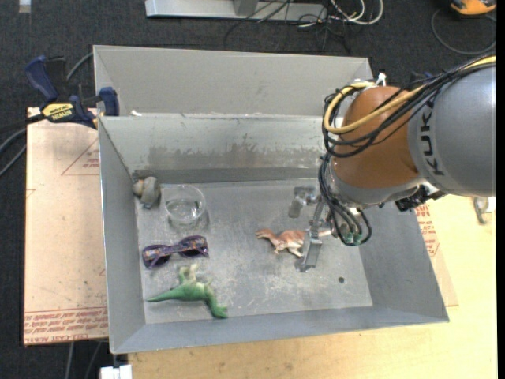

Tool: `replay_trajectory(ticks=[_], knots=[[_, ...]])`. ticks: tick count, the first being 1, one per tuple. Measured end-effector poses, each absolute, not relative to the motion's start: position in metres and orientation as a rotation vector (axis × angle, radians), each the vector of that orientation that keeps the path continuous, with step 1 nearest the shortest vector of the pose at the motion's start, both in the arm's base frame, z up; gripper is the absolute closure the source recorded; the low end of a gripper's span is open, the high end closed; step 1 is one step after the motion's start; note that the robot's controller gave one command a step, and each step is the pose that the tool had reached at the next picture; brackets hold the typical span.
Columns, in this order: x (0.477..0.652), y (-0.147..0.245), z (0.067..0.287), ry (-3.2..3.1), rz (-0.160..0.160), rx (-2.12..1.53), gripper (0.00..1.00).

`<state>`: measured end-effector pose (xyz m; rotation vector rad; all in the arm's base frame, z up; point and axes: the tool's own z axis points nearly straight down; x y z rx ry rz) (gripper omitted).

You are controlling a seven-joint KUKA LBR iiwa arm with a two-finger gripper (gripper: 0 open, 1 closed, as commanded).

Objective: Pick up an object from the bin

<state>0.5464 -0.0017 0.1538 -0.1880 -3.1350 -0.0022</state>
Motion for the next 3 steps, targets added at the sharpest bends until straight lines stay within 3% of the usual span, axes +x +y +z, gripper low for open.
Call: replay_trajectory(ticks=[1,2,3], knots=[[0.568,-0.008,0.149,-3.143,-0.003,0.058,0.00],[0.570,-0.043,0.066,-3.124,-0.004,-0.278,0.00],[0.578,-0.032,0.072,-3.144,-0.005,0.035,1.00]])
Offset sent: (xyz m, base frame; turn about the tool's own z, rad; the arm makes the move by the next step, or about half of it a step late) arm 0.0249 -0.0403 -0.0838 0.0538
